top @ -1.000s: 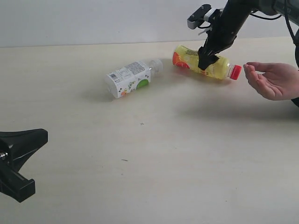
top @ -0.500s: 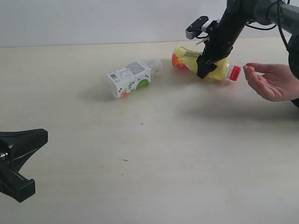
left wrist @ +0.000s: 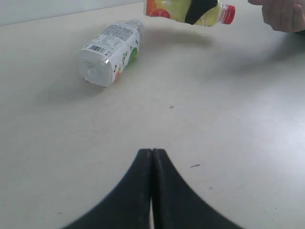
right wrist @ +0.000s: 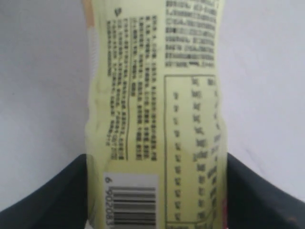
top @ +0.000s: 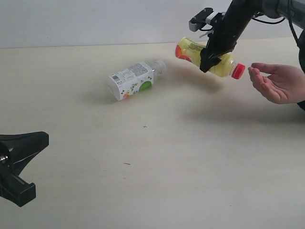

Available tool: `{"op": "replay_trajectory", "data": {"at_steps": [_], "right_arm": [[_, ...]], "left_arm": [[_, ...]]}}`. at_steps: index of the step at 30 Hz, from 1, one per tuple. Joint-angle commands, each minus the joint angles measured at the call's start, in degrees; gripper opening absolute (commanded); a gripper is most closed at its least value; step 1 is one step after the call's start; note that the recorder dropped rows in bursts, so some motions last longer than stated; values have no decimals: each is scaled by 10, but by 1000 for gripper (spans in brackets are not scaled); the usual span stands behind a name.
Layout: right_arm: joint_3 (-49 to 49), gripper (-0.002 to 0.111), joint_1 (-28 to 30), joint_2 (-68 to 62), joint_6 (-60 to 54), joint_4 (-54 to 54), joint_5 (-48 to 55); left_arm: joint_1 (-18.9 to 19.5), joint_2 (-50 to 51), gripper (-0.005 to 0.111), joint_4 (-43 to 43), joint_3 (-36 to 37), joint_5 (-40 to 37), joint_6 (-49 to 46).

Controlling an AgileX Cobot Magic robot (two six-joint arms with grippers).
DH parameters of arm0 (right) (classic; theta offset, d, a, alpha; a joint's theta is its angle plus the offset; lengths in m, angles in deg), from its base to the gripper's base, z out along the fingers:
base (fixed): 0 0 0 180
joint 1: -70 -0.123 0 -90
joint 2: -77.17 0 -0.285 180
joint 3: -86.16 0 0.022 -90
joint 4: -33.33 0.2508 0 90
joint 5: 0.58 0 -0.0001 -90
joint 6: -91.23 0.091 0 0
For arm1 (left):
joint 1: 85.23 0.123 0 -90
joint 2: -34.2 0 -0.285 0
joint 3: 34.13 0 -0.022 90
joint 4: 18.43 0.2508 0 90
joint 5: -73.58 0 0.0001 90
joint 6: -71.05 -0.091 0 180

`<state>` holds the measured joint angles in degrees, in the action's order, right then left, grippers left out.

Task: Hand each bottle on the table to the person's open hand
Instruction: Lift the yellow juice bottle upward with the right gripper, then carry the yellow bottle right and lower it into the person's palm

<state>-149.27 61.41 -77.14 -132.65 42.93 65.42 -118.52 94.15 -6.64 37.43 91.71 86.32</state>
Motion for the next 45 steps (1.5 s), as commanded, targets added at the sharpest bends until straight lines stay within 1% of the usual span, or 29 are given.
{"op": "replay_trajectory", "data": {"at_steps": [1,5,9,12,14,18,21,24,31,33,37,45], "right_arm": [[-4,0,-18,46,26,9,0],[-4,0,-38,86,56,7,-2],[-4,0,-54,131,119,-5,-10],[-4,0,-54,161,220,-48,-13],[-4,0,-54,180,277,-91,3],[-4,0,-54,210,332,-157,40],[-4,0,-54,226,346,-161,40],[-3,0,-54,242,378,-143,40],[4,0,-54,289,384,-105,40],[25,0,-54,312,384,-112,40],[101,0,-46,366,384,-122,40],[288,0,-11,506,384,-126,40]], "left_arm": [[1,-4,0,1,1,5,-1],[1,-4,0,1,1,5,-1],[1,-4,0,1,1,5,-1],[1,-4,0,1,1,5,-1],[1,-4,0,1,1,5,-1],[1,-4,0,1,1,5,-1],[1,-4,0,1,1,5,-1],[1,-4,0,1,1,5,-1],[1,-4,0,1,1,5,-1],[1,-4,0,1,1,5,-1],[1,-4,0,1,1,5,-1],[1,-4,0,1,1,5,-1]]}}
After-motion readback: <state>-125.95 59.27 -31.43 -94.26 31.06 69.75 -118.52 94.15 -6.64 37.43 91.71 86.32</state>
